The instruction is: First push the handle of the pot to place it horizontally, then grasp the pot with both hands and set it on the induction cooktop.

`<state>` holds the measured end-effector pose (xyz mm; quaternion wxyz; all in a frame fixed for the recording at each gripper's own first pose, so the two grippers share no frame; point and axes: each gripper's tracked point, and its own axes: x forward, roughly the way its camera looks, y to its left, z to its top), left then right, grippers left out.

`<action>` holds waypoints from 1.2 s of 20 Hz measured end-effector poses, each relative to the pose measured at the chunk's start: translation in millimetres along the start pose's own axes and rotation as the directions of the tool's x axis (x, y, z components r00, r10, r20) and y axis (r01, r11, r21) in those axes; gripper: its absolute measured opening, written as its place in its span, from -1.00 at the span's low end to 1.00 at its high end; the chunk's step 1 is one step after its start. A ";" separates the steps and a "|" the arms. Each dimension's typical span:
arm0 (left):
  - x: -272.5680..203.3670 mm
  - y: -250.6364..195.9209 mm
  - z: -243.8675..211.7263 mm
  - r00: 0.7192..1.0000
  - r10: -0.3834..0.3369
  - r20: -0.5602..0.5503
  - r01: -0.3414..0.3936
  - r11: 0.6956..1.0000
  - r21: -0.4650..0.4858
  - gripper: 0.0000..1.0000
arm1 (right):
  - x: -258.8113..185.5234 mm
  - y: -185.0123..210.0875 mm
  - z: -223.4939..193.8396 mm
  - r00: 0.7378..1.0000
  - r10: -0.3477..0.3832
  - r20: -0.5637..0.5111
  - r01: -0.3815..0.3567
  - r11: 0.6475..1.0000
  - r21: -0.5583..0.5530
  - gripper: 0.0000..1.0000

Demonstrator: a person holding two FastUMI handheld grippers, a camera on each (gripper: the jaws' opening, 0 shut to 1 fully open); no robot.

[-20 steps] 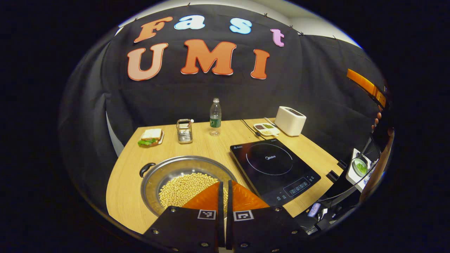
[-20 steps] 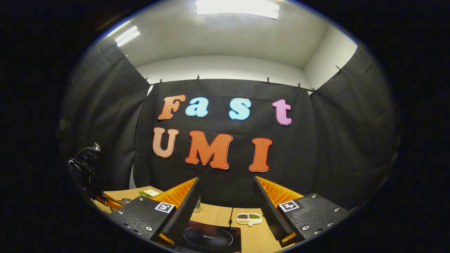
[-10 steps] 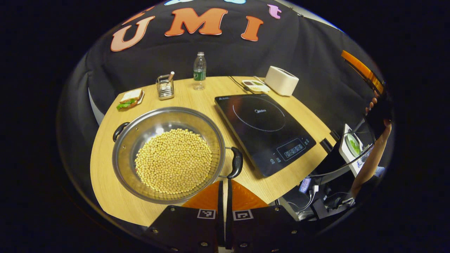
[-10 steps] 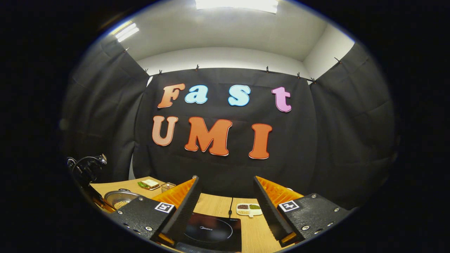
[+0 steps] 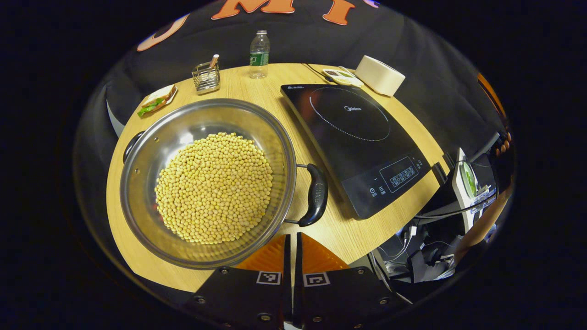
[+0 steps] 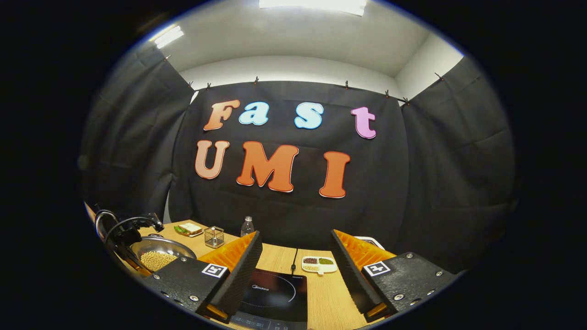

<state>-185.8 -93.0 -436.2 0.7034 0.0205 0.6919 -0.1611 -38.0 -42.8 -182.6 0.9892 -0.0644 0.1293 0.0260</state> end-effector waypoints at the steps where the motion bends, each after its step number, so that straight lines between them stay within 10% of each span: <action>1: 3.4 -2.2 1.1 1.000 -0.005 -0.014 0.005 1.000 0.000 -0.94 | -0.5 -0.6 -3.5 1.000 0.000 -0.005 0.000 1.000 -0.003 0.85; 24: 72.0 -11.2 94.9 1.000 0.031 0.005 -0.029 0.987 -0.157 -0.98 | -5.7 7.1 -79.7 0.979 0.030 -0.201 -0.017 0.998 0.062 0.85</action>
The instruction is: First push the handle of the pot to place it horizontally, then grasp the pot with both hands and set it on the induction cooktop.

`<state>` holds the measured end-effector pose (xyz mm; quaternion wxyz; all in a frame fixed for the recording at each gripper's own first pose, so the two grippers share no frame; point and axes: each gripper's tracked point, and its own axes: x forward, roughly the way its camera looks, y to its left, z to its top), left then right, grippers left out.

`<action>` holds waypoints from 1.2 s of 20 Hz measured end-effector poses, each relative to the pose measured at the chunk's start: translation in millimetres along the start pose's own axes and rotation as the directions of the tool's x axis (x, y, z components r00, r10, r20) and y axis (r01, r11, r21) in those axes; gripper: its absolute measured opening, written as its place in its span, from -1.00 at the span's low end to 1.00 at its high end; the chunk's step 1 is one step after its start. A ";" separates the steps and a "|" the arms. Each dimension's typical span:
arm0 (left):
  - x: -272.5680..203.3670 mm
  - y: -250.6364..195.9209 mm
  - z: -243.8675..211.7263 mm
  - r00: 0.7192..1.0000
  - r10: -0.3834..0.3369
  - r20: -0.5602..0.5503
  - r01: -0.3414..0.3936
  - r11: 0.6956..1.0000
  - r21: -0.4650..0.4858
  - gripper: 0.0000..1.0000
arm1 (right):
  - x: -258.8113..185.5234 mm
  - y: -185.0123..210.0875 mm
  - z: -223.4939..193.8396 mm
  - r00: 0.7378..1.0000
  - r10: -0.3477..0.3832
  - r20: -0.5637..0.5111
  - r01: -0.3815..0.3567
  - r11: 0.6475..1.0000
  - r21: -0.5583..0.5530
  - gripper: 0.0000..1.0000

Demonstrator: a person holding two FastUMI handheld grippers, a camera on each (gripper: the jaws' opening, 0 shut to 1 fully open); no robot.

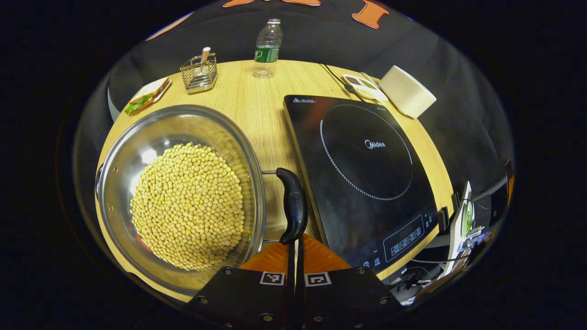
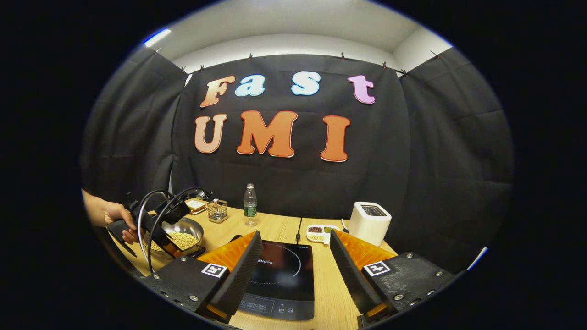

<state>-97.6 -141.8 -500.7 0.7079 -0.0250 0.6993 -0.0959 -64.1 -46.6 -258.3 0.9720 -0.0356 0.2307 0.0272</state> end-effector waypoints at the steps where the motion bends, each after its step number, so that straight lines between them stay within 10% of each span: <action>1: 3.0 -0.1 4.2 1.000 0.002 0.005 -0.002 1.000 -0.002 -0.98 | 1.4 2.9 -3.4 1.000 0.008 -0.013 -0.007 1.000 0.006 0.85; 18: -46.7 5.1 11.4 0.983 -0.083 0.163 0.071 0.995 0.075 -0.96 | 39.7 92.7 -43.8 0.957 0.173 -0.232 -0.149 0.982 0.118 0.86; 24: -102.5 102.5 24.3 0.951 0.089 0.297 -0.094 0.996 0.002 -0.96 | 60.0 165.3 -51.9 0.903 0.292 -0.315 -0.244 0.952 0.183 0.80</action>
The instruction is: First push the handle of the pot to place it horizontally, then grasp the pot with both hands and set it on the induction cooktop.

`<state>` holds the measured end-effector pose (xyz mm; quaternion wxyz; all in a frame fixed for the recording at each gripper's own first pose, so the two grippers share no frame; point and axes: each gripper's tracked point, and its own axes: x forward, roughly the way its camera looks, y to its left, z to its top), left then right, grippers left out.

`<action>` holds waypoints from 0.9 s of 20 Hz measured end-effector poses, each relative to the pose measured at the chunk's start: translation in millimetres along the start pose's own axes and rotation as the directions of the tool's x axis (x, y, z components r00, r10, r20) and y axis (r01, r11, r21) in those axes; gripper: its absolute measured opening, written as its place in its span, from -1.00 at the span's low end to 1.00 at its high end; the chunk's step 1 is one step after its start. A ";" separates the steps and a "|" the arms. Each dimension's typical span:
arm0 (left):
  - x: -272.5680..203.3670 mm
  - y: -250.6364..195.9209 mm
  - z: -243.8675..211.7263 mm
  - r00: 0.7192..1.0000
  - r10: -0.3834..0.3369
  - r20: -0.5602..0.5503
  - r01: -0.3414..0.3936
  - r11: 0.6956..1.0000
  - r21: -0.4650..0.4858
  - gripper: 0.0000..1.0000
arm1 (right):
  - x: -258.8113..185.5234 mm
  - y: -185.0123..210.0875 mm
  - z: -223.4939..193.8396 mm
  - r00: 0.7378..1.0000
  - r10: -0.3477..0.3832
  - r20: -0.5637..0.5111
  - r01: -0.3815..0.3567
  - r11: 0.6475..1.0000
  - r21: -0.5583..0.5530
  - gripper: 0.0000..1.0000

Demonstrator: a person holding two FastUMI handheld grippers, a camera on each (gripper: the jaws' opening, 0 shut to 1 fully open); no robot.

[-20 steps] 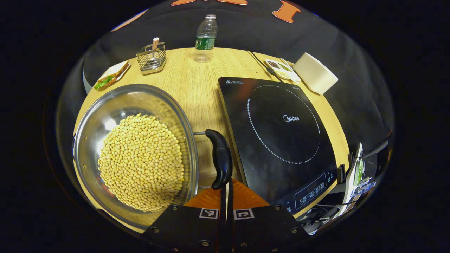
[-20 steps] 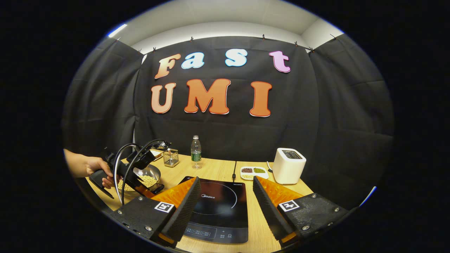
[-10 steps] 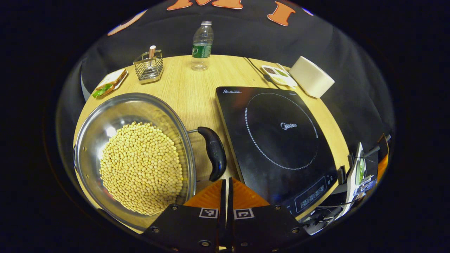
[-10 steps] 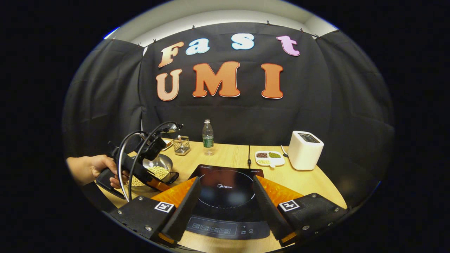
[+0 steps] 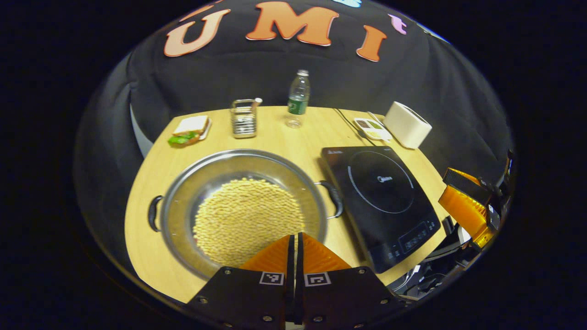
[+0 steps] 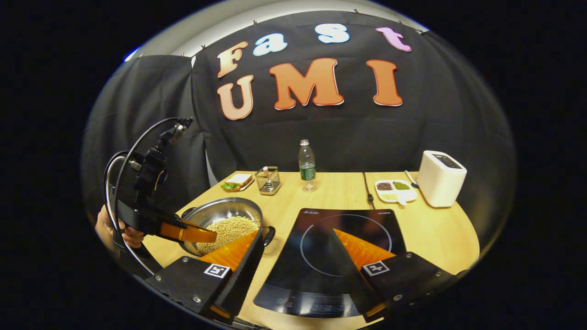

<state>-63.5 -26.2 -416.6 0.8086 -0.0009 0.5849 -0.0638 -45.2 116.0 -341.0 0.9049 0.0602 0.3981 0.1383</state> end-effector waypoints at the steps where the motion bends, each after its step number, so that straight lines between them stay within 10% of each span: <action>1: -6.3 17.3 0.4 0.999 0.031 0.008 -0.031 0.999 -0.008 -0.96 | 6.1 10.4 -1.1 1.000 0.020 -0.021 -0.020 1.000 0.008 0.79; 7: -28.6 103.2 -0.1 0.987 0.147 0.057 -0.147 0.989 -0.006 -0.65 | 44.9 59.2 -6.1 0.985 0.082 -0.149 -0.075 0.996 0.048 0.75; 12: -34.1 172.3 11.0 0.966 0.241 0.097 -0.241 0.970 -0.017 0.84 | 72.5 80.6 -23.3 0.958 0.093 -0.271 -0.079 0.995 0.060 0.71; 18: -19.0 204.9 9.9 0.978 0.207 0.040 -0.202 0.975 -0.093 0.84 | 104.4 81.4 -52.9 0.902 0.050 -0.430 -0.024 0.998 0.066 0.72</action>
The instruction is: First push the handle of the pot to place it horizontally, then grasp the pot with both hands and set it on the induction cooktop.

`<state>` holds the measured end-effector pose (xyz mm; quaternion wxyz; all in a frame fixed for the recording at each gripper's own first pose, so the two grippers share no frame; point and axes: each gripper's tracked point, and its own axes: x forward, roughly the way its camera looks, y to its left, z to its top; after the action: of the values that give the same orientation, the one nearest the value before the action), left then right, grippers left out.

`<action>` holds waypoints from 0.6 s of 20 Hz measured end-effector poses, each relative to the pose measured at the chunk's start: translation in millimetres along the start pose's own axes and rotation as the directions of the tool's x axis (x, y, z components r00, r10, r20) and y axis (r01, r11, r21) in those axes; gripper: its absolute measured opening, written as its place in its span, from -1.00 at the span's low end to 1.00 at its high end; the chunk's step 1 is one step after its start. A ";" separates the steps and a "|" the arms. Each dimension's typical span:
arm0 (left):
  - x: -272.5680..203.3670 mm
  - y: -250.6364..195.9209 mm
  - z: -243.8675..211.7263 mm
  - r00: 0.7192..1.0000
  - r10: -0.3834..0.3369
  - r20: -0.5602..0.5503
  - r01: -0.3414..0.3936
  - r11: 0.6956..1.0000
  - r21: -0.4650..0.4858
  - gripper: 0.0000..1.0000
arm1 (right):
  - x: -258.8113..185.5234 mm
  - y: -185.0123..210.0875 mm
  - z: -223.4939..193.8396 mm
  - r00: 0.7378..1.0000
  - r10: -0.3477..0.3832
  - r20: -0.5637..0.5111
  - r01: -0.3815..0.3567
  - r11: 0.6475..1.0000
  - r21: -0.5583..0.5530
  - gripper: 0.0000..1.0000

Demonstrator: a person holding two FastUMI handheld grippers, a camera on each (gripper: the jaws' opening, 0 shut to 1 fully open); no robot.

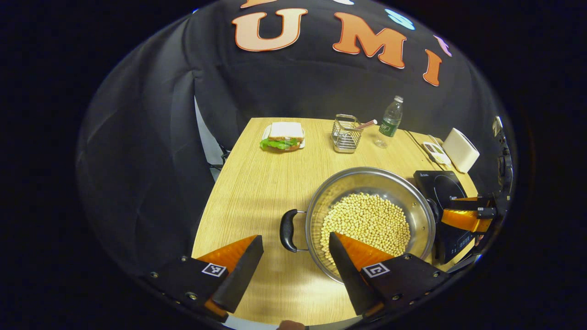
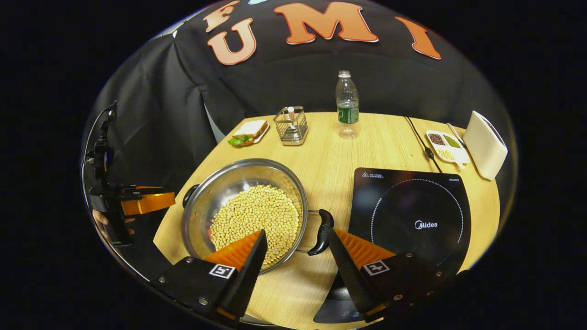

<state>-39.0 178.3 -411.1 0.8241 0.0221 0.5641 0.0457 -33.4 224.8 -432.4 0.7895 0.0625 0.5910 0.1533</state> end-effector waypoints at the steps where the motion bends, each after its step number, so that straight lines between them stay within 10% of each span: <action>1: 3.4 1.7 -1.3 1.000 -0.002 -0.010 0.002 1.000 -0.002 0.83 | 4.0 -1.0 -2.2 1.000 -0.006 -0.018 0.007 1.000 0.008 0.72; 12: 57.0 2.7 -21.1 0.994 -0.050 -0.094 0.043 0.996 -0.073 0.84 | 41.6 -15.8 -13.5 0.989 -0.089 -0.118 0.097 0.993 0.063 0.72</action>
<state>-38.3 186.5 -471.4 0.7973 -0.0225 0.6013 0.0474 -33.0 221.9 -478.8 0.7579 0.0531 0.6426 0.0991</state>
